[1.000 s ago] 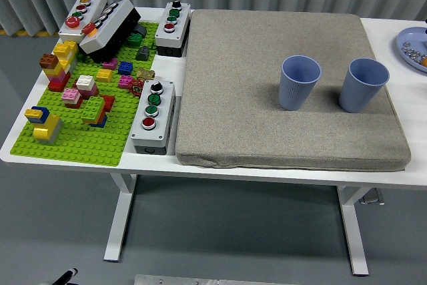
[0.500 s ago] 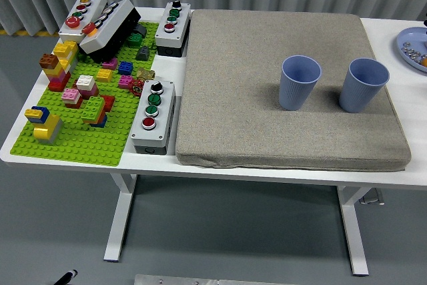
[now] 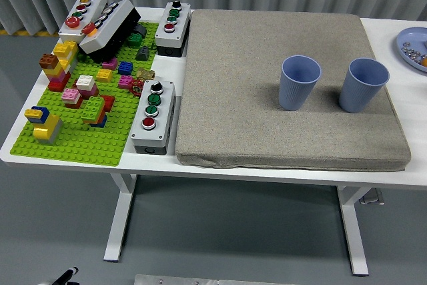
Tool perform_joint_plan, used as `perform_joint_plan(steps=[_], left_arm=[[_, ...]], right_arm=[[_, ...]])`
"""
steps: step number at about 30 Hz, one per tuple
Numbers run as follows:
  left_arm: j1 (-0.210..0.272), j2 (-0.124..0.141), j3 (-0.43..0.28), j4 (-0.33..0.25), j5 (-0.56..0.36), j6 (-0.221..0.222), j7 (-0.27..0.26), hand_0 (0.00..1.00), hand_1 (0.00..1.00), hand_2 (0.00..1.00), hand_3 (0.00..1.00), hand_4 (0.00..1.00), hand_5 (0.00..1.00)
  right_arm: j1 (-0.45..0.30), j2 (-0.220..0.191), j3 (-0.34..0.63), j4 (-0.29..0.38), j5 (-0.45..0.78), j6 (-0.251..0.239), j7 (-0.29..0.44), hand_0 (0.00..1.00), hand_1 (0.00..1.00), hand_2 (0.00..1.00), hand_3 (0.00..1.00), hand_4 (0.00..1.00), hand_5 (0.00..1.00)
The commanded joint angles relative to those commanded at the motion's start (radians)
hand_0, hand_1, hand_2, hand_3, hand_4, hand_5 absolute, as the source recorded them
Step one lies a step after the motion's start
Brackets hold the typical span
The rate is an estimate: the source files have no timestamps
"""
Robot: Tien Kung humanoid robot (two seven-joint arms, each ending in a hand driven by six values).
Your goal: Pick cup pour cup place
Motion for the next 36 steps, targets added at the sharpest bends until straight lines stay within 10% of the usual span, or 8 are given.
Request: perform_joint_plan(steps=[36], left_arm=[[0.008,-0.003,0.010,0.000,-0.016,0.003,-0.002,0.837,0.814,0.861,0.774,0.615,0.998]], right_arm=[[0.010,-0.005,-0.011,0.002,0.004,-0.006,0.001,0.840,0.689,0.622,0.685,0.831,0.951]])
